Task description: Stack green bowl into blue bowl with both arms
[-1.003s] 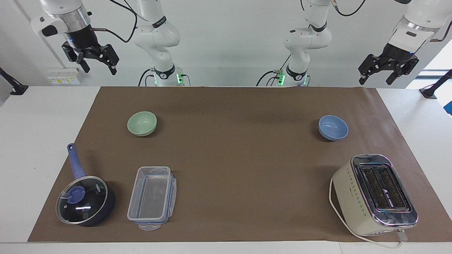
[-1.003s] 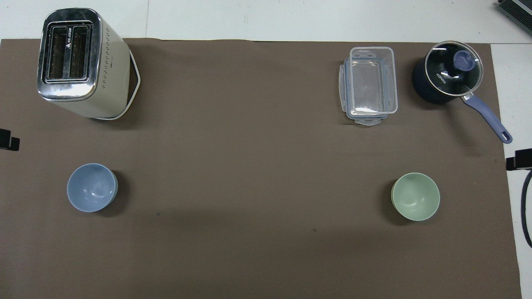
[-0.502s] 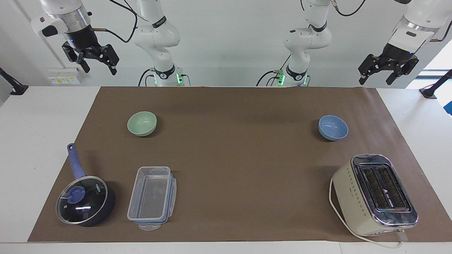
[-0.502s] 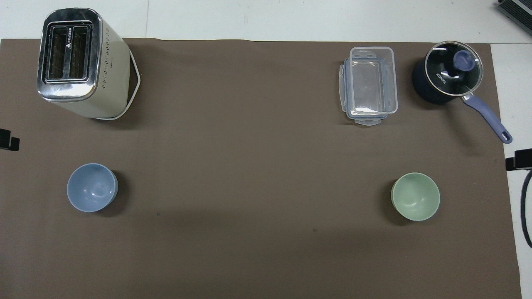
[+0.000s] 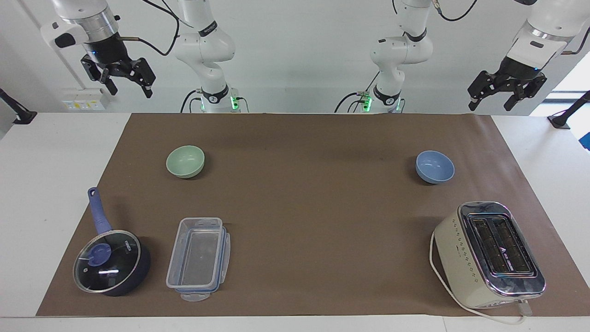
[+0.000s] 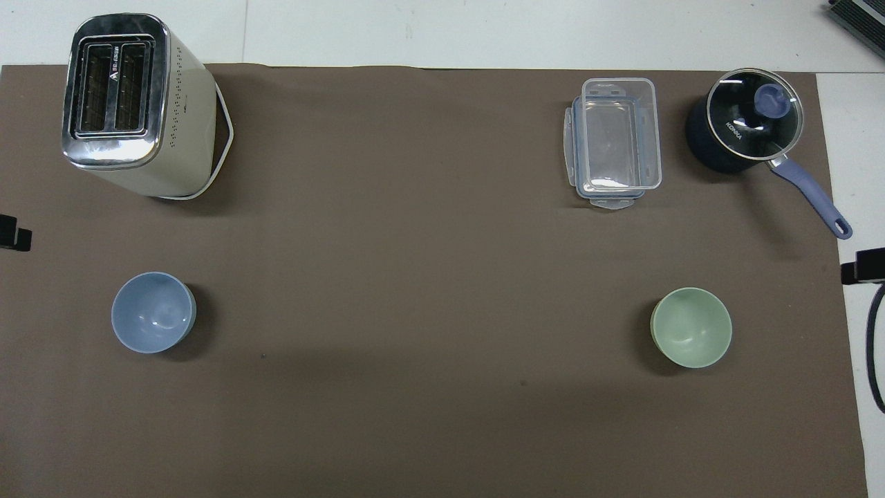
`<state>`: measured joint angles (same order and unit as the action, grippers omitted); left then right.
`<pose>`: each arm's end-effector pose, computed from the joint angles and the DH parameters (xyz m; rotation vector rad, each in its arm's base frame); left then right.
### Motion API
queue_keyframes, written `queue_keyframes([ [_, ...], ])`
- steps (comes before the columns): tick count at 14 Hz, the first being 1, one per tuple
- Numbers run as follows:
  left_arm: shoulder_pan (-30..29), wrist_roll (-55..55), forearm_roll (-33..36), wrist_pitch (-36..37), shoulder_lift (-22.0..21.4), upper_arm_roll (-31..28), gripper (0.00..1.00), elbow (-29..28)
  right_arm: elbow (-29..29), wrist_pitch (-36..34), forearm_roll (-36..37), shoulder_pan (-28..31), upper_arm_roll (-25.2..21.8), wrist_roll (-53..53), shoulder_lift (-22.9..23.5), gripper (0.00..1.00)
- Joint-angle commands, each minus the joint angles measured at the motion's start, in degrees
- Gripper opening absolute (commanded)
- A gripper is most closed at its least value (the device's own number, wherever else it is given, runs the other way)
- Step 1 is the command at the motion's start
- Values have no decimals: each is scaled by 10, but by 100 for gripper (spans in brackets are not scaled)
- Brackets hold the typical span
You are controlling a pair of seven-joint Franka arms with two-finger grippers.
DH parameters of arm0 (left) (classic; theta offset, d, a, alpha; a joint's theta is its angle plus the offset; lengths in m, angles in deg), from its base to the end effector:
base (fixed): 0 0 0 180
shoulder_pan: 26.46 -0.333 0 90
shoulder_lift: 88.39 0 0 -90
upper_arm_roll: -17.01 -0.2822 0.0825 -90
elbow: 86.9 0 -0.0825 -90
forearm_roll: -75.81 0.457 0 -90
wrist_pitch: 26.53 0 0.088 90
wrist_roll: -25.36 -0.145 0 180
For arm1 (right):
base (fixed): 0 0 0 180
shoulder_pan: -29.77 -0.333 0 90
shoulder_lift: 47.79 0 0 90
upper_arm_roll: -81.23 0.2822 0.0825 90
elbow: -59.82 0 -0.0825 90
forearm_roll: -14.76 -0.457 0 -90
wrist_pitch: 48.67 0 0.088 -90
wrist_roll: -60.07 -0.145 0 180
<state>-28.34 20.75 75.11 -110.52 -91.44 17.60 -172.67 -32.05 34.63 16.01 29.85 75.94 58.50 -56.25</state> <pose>0.6013 0.0115 0.6159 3.1296 -0.0929 0.0356 0.5694 -0.0601 0.6131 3.1277 -0.1920 -0.0044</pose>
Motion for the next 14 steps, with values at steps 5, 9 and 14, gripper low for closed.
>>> queue_keyframes([
  [5, -2, -4, -6, -3, -4, -1, 100, 3, 7, -7, -6, 1, 3, 7, -2, 100],
  [9, -2, -5, -7, -3, -4, -1, 100, 2, 41, -19, -6, 3, 4, 6, 23, 100],
  [14, -3, -28, -7, -3, -5, -1, 100, 0, 35, -11, -6, 0, 5, 8, 19, 100],
])
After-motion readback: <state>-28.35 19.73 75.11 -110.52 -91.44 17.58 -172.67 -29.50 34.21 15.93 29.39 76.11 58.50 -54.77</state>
